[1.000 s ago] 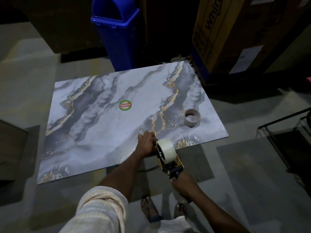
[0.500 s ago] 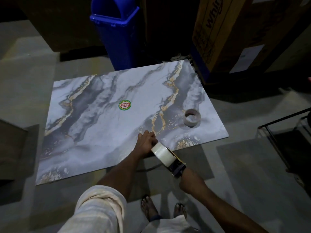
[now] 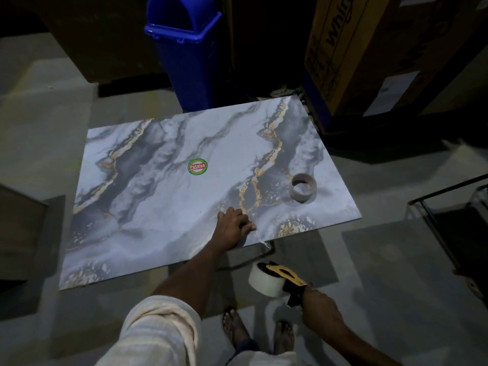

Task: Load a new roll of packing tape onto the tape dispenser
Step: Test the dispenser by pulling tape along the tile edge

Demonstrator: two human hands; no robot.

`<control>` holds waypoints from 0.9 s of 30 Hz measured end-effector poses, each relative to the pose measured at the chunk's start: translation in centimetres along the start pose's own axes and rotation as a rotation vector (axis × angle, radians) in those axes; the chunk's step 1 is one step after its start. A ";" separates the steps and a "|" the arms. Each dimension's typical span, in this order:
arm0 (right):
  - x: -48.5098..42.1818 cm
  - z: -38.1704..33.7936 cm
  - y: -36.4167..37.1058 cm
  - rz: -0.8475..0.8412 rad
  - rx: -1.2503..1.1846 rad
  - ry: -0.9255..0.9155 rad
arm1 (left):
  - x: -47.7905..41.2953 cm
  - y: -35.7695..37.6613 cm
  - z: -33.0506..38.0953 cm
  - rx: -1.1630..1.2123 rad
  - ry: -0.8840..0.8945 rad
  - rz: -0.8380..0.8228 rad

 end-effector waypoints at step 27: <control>1.1 -12.1 -13.3 0.142 -0.767 -0.184 | 1.6 -1.0 -1.0 0.359 -0.255 -0.067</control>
Point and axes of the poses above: each hand's wrist, its own x-axis away from the middle knuckle, its own y-axis out of the palm, z = x × y, the point moved 10 cm from there along -x, towards the middle knuckle, and after that the axes turned 10 degrees about -x, right-handed, at the moved point
